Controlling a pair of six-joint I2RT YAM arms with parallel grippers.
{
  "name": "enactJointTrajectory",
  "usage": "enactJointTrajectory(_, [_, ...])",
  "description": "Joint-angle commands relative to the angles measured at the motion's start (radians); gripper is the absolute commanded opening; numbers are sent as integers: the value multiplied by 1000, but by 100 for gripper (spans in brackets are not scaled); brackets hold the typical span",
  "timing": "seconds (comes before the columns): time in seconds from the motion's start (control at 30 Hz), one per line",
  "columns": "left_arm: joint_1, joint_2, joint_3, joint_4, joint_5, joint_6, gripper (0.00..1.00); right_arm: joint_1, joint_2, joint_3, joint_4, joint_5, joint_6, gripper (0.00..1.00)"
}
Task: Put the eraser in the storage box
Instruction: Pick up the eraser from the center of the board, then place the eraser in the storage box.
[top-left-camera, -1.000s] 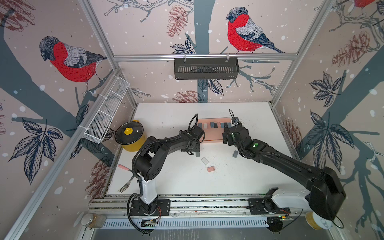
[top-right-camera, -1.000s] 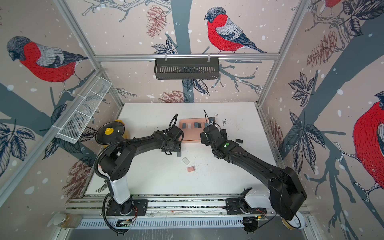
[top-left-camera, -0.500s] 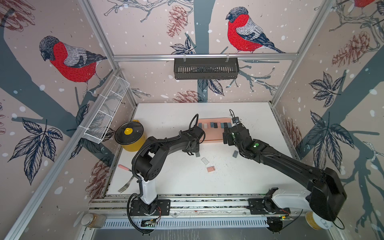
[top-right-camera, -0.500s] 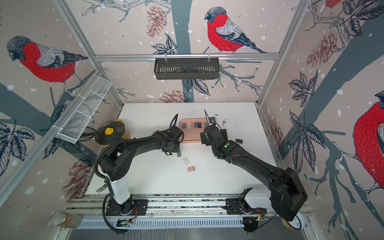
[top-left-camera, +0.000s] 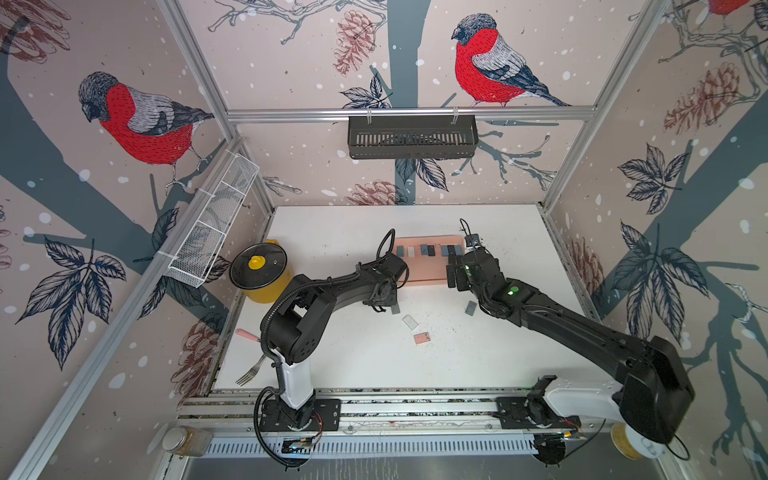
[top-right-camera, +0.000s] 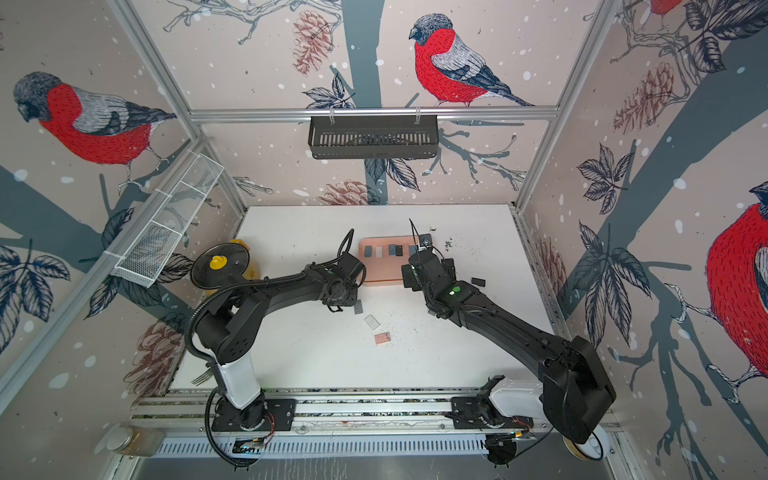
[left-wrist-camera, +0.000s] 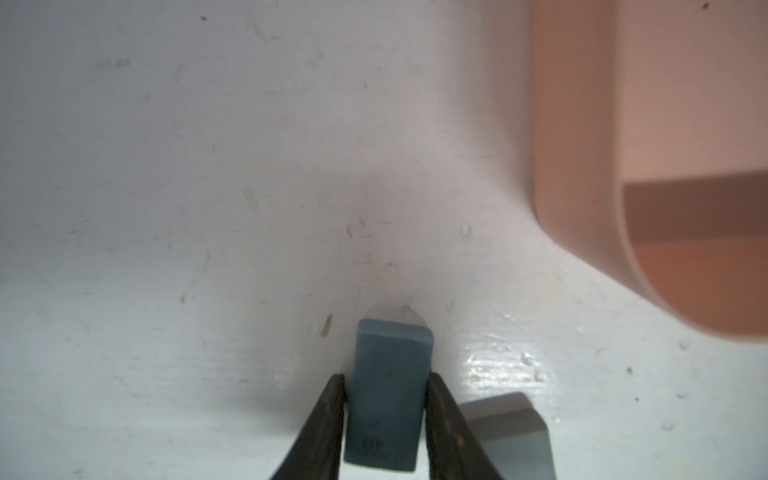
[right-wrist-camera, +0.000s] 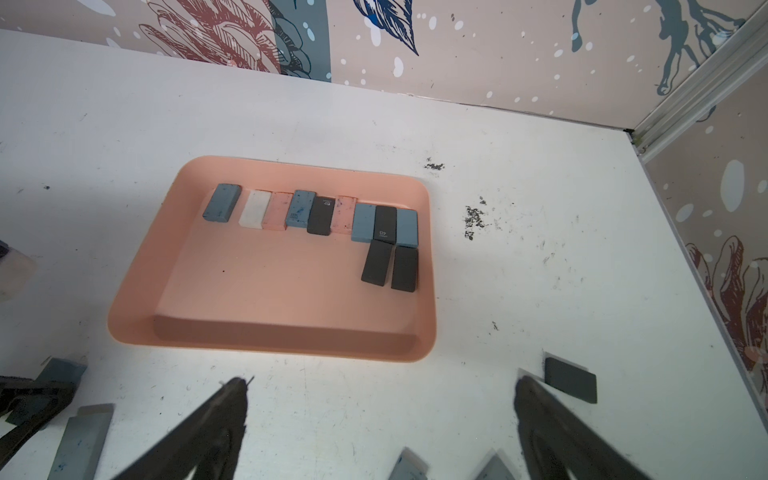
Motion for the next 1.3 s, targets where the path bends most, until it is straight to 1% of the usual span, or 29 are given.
enactJointTrajectory(0.0, [1, -12, 5, -62, 10, 15, 29, -3, -9, -2, 24, 10, 13, 99])
enactJointTrajectory(0.2, [0, -17, 37, -82, -2, 26, 29, -9, -15, 2, 16, 9, 20, 99])
enactJointTrajectory(0.4, [1, -39, 67, -94, 13, 30, 28, -17, -17, 6, 12, 4, 24, 99])
enactJointTrajectory(0.57, [-1, -52, 148, -134, 26, 38, 28, -45, -17, 19, -3, -18, 42, 99])
enactJointTrajectory(0.73, [-1, -45, 251, -157, 63, 45, 29, -94, -16, 27, -25, -55, 63, 99])
enactJointTrajectory(0.77, [-1, -35, 278, -160, 76, 48, 29, -106, -42, 27, -27, -66, 68, 99])
enactJointTrajectory(0.93, [-16, 57, 431, -171, 128, 55, 29, -164, -47, 32, -44, -109, 88, 99])
enactJointTrajectory(1.17, [-50, 253, 704, -205, 170, 55, 29, -252, -66, 21, -67, -186, 132, 99])
enactJointTrajectory(1.27, [-55, 340, 808, -214, 203, 46, 29, -269, -85, 8, -61, -195, 143, 99])
